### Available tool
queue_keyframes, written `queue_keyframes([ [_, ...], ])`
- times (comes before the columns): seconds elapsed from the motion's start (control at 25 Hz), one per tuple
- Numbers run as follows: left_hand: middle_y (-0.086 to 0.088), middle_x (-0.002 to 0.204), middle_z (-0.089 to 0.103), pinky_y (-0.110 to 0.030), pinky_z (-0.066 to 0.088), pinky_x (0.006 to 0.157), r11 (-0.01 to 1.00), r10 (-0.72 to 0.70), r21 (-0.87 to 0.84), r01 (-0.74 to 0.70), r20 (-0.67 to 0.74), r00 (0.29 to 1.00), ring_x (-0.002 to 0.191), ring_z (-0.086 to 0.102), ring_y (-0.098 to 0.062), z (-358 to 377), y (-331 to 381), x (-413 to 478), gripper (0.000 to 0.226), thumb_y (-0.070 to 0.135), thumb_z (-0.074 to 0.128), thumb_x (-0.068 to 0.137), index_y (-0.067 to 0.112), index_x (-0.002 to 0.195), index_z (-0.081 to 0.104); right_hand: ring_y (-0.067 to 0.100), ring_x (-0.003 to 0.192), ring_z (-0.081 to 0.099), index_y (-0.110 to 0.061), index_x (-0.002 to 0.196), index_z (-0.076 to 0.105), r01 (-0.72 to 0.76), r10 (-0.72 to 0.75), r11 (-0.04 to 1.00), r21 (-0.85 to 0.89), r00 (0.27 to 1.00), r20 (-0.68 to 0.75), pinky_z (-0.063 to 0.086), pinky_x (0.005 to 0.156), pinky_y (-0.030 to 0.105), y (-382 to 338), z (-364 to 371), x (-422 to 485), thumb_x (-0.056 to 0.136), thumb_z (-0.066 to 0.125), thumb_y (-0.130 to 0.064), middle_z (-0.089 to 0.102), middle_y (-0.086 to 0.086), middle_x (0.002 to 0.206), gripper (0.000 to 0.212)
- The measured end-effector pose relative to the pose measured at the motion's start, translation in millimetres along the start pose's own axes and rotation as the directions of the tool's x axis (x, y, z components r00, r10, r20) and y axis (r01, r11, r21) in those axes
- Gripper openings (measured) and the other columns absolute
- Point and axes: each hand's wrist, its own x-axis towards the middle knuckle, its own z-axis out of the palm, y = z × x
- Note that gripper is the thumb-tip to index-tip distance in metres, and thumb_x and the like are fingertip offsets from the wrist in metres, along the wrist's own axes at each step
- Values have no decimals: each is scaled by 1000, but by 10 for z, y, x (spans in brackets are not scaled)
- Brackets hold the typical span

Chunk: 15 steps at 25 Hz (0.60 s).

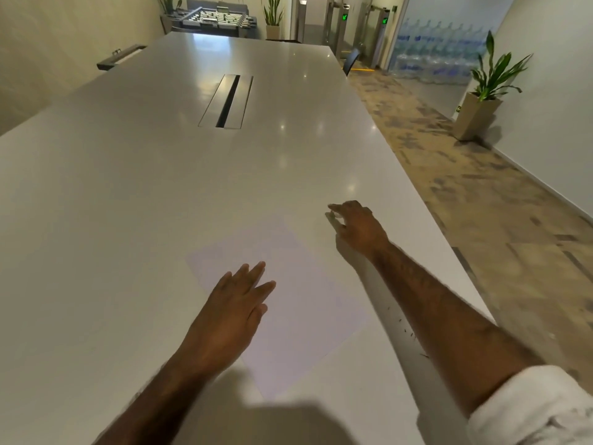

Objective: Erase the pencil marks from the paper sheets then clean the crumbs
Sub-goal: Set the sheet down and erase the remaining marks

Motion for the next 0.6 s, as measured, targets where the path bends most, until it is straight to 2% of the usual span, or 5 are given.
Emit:
queue_keyframes([
  [0.16,11,165,35,-31,15,128,995,69,-73,-69,-7,998,156,26,-11,70,82,72,41,15,51,107,30,144,61,30,103,55,-20,99,69,38,-51,991,-125,993,-102,54,75,39,-60,162,75,92,50,-9,57,4,109,23],
  [0.28,19,165,29,-21,8,125,993,38,-111,-38,-4,999,155,20,-1,119,106,110,40,35,55,106,34,146,58,34,90,57,-13,96,60,-10,1,999,-51,985,-172,49,69,37,-54,82,100,97,52,-12,55,10,98,8],
  [0.36,21,168,18,-21,5,125,992,46,-117,-42,31,998,157,11,0,148,116,132,49,50,54,104,37,151,51,31,83,60,-11,101,52,-85,112,987,135,970,-214,44,69,35,-118,-1,28,98,52,-11,59,9,93,3],
  [0.48,12,171,19,-34,12,128,990,136,-39,-135,11,991,159,14,-12,186,166,178,50,45,53,105,33,153,49,8,71,62,-16,100,56,-124,256,871,475,940,-225,46,66,23,-313,-29,-447,94,61,-11,64,-6,81,9],
  [0.6,8,173,4,-43,10,130,997,82,-1,-82,94,992,161,2,-16,204,217,197,69,64,42,103,32,162,31,-2,69,62,-27,84,65,-138,249,842,521,957,-149,43,60,7,-446,13,-1108,88,71,-15,68,-13,78,15],
])
